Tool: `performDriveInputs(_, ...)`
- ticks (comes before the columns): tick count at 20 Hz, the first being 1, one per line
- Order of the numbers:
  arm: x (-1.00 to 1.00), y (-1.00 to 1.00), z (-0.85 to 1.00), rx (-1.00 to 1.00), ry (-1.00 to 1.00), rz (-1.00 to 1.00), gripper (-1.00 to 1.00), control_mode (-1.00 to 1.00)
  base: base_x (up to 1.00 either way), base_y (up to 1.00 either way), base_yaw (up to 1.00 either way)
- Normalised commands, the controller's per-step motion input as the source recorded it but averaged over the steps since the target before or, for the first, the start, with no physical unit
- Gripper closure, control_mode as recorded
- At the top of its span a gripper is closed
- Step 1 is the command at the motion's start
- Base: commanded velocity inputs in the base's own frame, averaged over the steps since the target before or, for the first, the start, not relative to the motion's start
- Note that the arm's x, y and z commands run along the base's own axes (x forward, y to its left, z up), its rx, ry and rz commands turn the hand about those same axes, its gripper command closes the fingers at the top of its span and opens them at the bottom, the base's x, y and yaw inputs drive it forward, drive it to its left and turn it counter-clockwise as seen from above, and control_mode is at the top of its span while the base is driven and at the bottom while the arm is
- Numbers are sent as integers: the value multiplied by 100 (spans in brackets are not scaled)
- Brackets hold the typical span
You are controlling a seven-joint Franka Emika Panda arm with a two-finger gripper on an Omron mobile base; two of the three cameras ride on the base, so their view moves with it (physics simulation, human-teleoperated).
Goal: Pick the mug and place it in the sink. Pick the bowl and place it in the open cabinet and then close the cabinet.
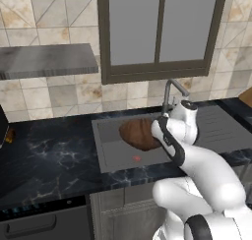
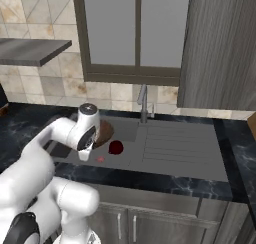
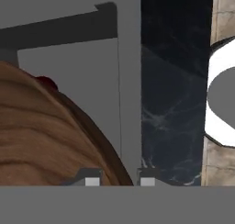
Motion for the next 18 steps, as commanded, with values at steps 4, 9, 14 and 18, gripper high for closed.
performDriveInputs(4,-60,-22,50,-2,-19,-16,100,-100,0,0,0)
performDriveInputs(9,-74,-30,61,0,-6,-11,100,-100,0,0,0)
performDriveInputs(14,-94,-31,62,0,0,-2,100,-100,0,0,0)
performDriveInputs(18,-77,-25,93,0,6,0,100,-100,0,0,0)
